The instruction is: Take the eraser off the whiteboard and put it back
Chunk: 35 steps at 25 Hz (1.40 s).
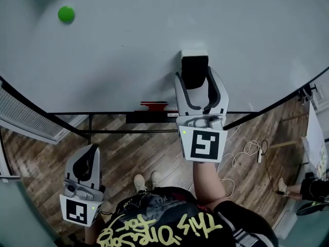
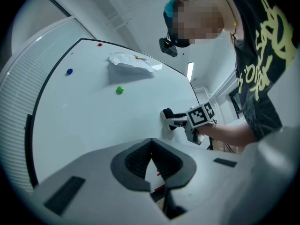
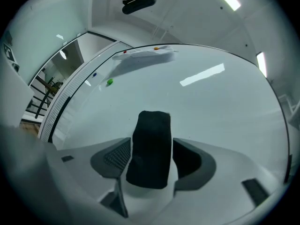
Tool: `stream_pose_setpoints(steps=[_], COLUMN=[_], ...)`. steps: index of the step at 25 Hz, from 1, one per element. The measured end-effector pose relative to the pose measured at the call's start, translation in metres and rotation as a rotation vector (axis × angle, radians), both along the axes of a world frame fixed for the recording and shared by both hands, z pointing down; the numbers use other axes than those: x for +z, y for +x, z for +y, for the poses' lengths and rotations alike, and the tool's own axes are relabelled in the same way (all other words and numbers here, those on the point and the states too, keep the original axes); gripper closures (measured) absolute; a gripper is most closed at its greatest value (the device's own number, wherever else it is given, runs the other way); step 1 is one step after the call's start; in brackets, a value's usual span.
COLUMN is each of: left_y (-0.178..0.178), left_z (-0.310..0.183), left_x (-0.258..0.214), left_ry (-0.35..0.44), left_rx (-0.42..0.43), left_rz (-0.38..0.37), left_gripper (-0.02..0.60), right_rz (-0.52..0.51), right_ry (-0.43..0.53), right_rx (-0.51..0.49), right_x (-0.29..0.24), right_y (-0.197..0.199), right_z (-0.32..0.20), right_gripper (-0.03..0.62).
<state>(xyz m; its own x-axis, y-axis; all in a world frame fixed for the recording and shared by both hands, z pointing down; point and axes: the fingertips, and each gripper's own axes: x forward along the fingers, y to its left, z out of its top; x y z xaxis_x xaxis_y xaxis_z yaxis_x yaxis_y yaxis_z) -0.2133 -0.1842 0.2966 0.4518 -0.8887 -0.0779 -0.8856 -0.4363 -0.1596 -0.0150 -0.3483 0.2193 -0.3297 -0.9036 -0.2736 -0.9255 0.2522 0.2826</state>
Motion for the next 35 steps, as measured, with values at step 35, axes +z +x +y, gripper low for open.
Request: stream_pose_setpoints(steps=[35], left_y=[-0.003], left_z=[0.008], left_x=[-0.006], left_ry=[0.014], left_rx=[-0.021], left_rz=[-0.018], left_gripper=[0.575], right_rz=[-0.059], right_ry=[-0.064], right_rx=[-0.001], right_x=[0.014], right_y=[0.010], right_z=[-0.012], right_gripper=[0.335])
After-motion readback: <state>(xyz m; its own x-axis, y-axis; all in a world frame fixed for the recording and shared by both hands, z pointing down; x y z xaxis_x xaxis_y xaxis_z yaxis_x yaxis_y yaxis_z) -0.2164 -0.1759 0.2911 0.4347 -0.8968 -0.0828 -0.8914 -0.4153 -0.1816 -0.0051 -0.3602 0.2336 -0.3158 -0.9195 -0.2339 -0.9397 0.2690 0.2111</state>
